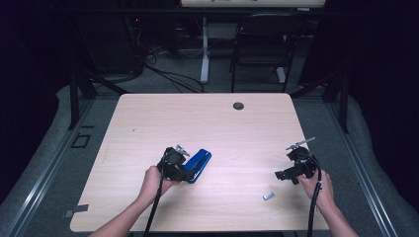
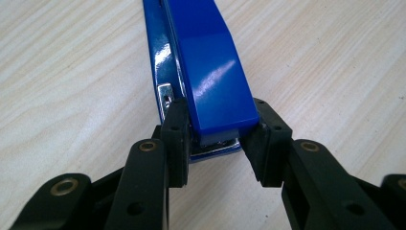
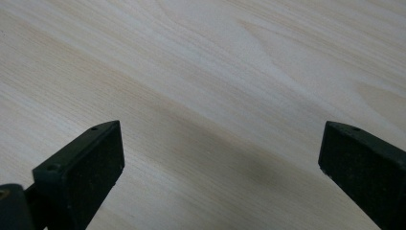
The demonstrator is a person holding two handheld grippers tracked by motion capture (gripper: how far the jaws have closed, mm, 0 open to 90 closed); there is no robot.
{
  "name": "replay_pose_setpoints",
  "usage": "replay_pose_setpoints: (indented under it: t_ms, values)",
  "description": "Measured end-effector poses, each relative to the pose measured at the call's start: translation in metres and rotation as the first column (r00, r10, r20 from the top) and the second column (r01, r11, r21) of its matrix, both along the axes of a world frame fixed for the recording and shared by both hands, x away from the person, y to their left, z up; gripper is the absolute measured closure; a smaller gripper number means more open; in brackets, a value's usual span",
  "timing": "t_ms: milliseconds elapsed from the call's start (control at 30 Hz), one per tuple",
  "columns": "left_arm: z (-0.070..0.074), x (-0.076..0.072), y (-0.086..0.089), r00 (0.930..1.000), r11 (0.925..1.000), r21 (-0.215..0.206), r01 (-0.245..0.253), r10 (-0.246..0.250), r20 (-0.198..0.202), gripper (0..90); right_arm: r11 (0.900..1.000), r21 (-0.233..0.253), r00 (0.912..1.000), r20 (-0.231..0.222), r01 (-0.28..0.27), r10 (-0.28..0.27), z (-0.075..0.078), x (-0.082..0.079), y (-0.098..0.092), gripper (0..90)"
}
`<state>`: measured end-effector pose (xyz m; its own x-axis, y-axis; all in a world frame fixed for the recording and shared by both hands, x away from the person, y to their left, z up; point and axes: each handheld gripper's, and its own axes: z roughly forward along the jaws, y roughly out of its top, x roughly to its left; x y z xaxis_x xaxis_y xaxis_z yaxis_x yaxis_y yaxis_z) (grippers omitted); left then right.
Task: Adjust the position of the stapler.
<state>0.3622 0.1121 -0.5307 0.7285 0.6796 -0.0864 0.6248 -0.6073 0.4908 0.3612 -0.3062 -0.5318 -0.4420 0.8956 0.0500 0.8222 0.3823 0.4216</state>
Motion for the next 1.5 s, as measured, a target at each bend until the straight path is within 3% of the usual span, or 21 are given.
replay_pose_setpoints:
  t_ms: [833, 1000, 1100, 1233, 1333, 1500]
  values:
    - [0.002, -0.028, 0.014, 0.9992, 0.9998, -0.006, 0.019, -0.019, -0.035, 64.9, 1.000, -0.001, 1.0000, 0.005, -0.002, 0.002, 0.000, -0.001, 0.002, 1.4]
    - [0.001, -0.028, 0.014, 0.9991, 0.9999, -0.010, 0.013, -0.014, -0.041, 64.8, 1.000, 0.009, 0.9999, 0.014, 0.005, -0.005, -0.002, -0.001, 0.003, 1.4]
    - [0.001, -0.029, 0.013, 0.9989, 0.9999, -0.008, 0.012, -0.012, -0.046, 64.9, 1.000, -0.014, 0.9999, -0.003, -0.014, 0.013, 0.001, -0.001, 0.002, 1.4]
    - [0.001, -0.028, 0.013, 0.9986, 0.9998, -0.010, 0.016, -0.016, -0.051, 64.7, 1.000, 0.006, 0.9999, 0.009, 0.005, -0.006, -0.002, -0.001, 0.003, 1.4]
    - [0.002, -0.028, 0.014, 0.9986, 0.9999, -0.017, 0.002, -0.002, -0.053, 64.1, 1.000, -0.008, 0.9998, -0.009, -0.016, 0.016, 0.000, 0.000, 0.002, 1.4]
    - [0.013, -0.027, 0.019, 0.9990, 0.9967, -0.078, -0.021, 0.018, -0.041, 44.2, 1.000, 0.005, 1.0000, 0.006, -0.005, 0.005, 0.000, -0.001, 0.002, 1.5]
